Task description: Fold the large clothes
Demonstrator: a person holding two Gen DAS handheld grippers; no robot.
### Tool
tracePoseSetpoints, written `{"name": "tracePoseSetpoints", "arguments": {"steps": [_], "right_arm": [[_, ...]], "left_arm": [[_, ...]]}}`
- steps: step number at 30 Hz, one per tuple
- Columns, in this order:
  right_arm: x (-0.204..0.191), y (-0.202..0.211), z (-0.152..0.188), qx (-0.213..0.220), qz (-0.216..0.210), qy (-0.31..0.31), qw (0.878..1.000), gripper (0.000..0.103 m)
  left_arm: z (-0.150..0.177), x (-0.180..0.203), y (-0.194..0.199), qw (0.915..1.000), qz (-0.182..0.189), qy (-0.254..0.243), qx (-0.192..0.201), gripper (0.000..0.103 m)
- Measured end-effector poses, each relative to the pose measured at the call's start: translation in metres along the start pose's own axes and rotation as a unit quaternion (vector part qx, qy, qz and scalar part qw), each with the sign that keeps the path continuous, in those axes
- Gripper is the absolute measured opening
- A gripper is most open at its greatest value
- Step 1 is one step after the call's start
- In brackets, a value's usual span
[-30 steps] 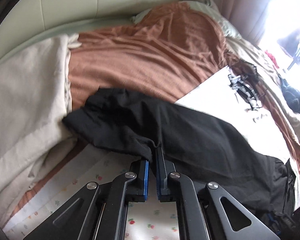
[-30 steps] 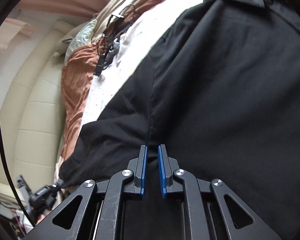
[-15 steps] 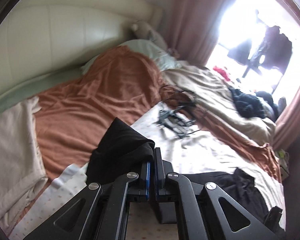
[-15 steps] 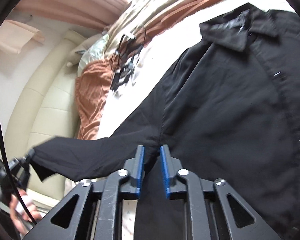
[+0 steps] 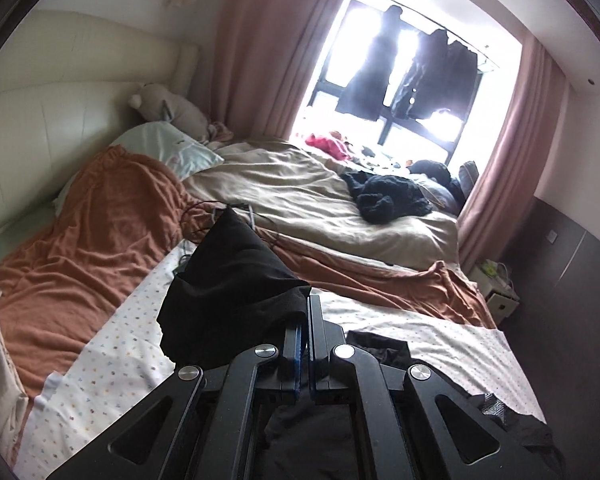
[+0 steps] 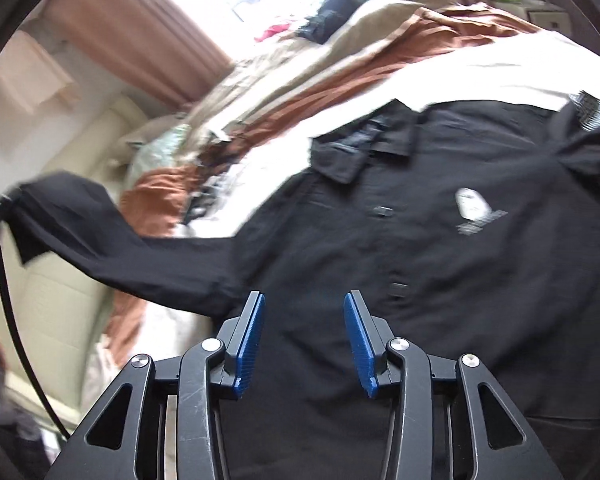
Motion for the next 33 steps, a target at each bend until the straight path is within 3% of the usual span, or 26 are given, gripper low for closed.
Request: {"name": "tracePoseSetpoints", "arguments": {"steps": [8, 17, 18, 19, 20, 22, 24, 26, 29, 33], "right_arm": [[0.062, 0.012, -0.027, 0.009, -0.038, -0.078, 0.996, 0.042], [0.126, 0.030, -0.035, 0.027, -0.018, -0.161, 0.986, 0.042], [0.131, 0.029, -0.036, 0.025, -0.015, -0.169, 0.985, 0.044], [0.138, 0.030, -0.036, 0.021, -0.010, -0.181, 0.983, 0.055], [0.142, 0.030, -0.036, 0.020, -0.008, -0.189, 0.982, 0.071], [0.152, 0.032, -0.035, 0.027, -0.012, -0.210, 0.977, 0.081], [0.159, 0.035, -0.037, 0.033, -0.015, -0.223, 0.974, 0.081], [0.161, 0.036, -0.038, 0.036, -0.017, -0.224, 0.974, 0.081], [0.153, 0.033, -0.038, 0.032, -0.018, -0.212, 0.977, 0.081], [0.132, 0.025, -0.040, 0.027, -0.016, -0.175, 0.984, 0.081]], "left_arm": [[0.014, 0.073, -0.028, 0.9972, 0.040, -0.053, -0.035, 0.001], [0.054, 0.147, -0.087, 0.9855, 0.100, -0.095, -0.099, 0.001], [0.060, 0.155, -0.093, 0.9834, 0.105, -0.101, -0.109, 0.002], [0.070, 0.163, -0.101, 0.9814, 0.103, -0.109, -0.120, 0.003], [0.077, 0.169, -0.106, 0.9798, 0.101, -0.115, -0.129, 0.008], [0.095, 0.176, -0.120, 0.9735, 0.109, -0.127, -0.156, 0.032], [0.106, 0.175, -0.126, 0.9712, 0.109, -0.133, -0.166, 0.082], [0.113, 0.167, -0.123, 0.9733, 0.102, -0.137, -0.153, 0.089], [0.117, 0.155, -0.119, 0.9751, 0.086, -0.132, -0.156, 0.089], [0.116, 0.123, -0.104, 0.9844, 0.049, -0.090, -0.142, 0.089]]}}
Point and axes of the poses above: each gripper's, at about its wrist camera, not at the fingertips, and y roughly against the way its jaws point, x to its right, z to its underside, the point moved 1 cm from there along -y, roughly the way its jaws point, and after that the axes turned 6 degrees about -x, right-handed, at the moved point
